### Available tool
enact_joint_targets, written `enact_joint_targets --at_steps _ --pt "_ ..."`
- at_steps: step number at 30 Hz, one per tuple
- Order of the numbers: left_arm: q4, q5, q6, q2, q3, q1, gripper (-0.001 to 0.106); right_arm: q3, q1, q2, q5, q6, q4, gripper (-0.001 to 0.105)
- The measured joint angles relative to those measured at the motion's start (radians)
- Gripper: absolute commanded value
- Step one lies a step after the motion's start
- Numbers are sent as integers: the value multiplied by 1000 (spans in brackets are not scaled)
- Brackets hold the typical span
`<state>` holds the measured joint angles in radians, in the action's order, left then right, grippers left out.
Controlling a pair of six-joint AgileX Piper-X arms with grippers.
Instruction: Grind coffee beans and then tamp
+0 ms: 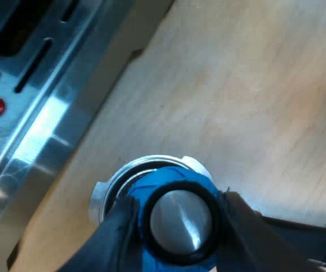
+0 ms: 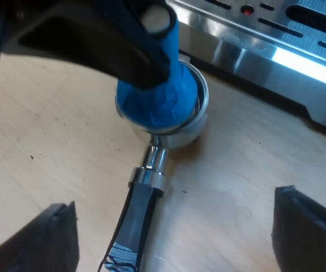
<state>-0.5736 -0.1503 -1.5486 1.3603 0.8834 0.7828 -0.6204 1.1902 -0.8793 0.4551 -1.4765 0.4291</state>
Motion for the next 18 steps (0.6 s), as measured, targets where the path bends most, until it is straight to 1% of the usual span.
enact_joint_targets --at_steps 18 --pt "22 -1 6 3 0 0 1 0 0 0 2 0 0 71"
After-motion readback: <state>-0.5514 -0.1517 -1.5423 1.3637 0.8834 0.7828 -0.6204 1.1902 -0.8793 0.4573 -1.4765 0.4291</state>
